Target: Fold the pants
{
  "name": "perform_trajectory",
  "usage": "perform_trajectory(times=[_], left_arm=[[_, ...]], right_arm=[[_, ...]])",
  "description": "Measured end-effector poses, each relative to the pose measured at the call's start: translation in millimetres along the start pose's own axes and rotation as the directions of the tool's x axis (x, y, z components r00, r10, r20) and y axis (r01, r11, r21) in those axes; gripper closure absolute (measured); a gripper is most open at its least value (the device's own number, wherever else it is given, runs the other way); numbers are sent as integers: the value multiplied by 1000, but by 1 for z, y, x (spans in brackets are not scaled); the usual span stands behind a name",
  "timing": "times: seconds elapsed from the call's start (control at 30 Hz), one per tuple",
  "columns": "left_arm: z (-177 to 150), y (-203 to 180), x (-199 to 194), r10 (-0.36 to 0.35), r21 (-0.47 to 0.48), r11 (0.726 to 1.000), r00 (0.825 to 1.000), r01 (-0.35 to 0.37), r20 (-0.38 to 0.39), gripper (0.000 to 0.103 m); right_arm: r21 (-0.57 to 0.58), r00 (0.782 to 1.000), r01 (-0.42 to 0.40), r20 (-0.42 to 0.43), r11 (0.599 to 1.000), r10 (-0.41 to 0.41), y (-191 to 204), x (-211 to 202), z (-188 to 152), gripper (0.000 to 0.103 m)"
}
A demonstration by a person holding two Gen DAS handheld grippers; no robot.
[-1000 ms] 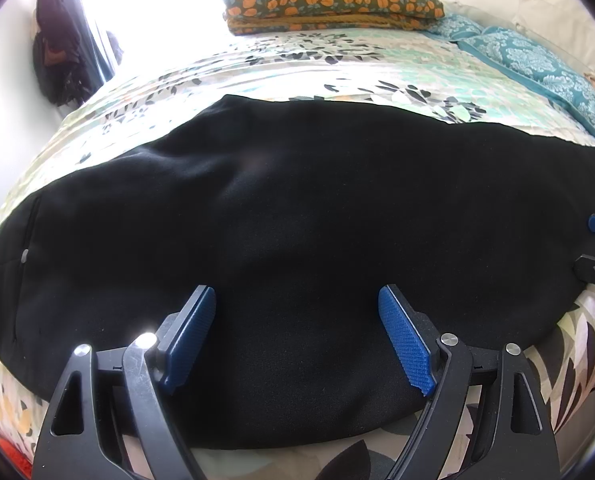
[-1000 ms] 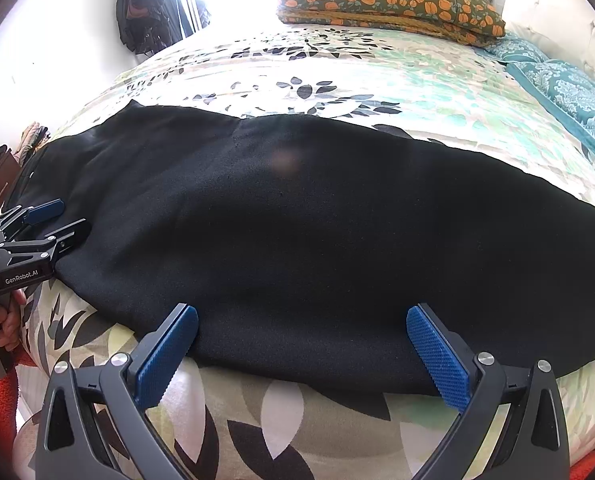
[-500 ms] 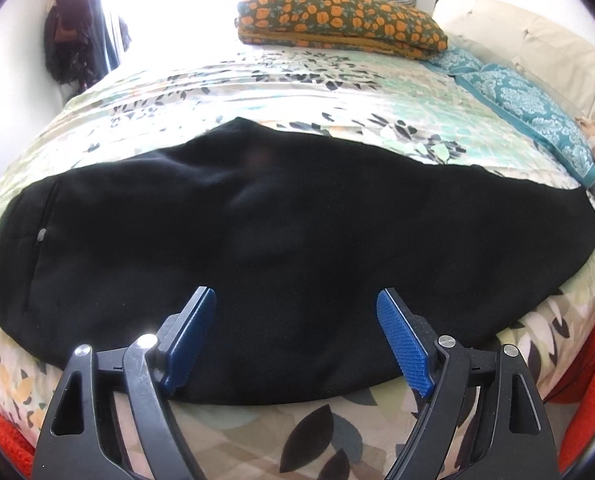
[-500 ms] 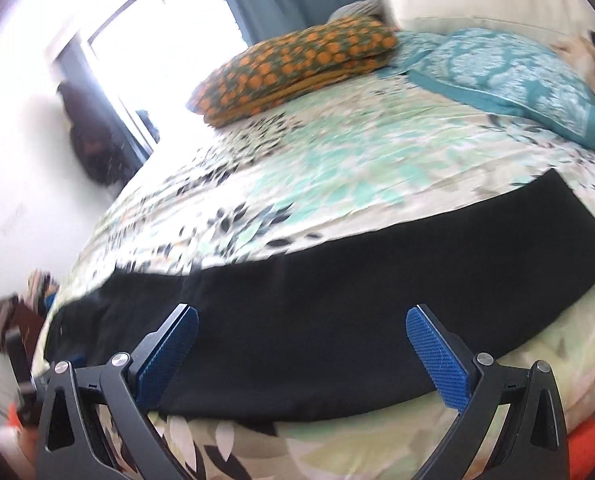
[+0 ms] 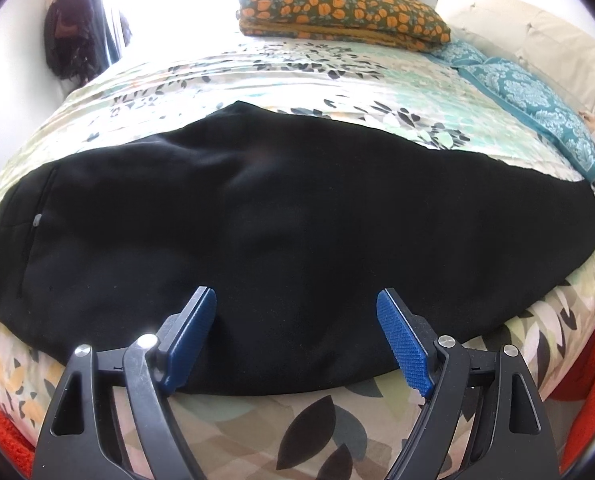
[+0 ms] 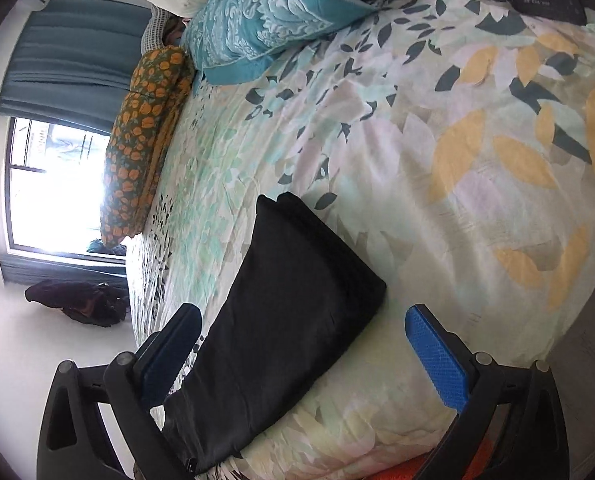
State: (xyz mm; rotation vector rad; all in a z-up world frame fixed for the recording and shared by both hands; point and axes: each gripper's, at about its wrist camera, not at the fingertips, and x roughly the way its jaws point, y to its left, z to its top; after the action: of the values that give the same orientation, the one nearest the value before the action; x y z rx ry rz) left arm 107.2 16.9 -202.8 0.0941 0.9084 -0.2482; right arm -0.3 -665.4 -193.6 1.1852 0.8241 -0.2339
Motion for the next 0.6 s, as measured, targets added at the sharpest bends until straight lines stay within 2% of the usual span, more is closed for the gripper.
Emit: perform_trajectory(times=[0.13, 0.27, 0.37, 0.43, 0.5, 0.6], left_arm=[[-2, -5, 1, 16, 29, 999, 1000, -16, -10, 18], [-5, -7, 2, 29, 44, 999, 1000, -28, -13, 18], [-4, -9, 2, 31, 40, 999, 999, -30, -16, 18], [-1, -11, 0, 18, 27, 999, 1000, -18, -18, 18], [6, -17, -7, -16, 10, 1000, 1000, 16, -4, 18], [18, -38, -18, -118, 26, 993, 992, 117, 34, 18]], right_arm=[[-15, 1000, 27, 11, 1000, -27, -6, 16, 0, 3], [-58, 998, 56, -8, 997, -56, -6, 26, 5, 15], [-97, 995, 93, -25, 991, -96, -6, 30, 6, 36], [-121, 989, 140, -36, 983, -146, -11, 30, 7, 74], [-109, 992, 114, -34, 987, -118, -16, 26, 7, 78], [-145, 995, 101, 7, 984, -101, -5, 15, -1, 81]])
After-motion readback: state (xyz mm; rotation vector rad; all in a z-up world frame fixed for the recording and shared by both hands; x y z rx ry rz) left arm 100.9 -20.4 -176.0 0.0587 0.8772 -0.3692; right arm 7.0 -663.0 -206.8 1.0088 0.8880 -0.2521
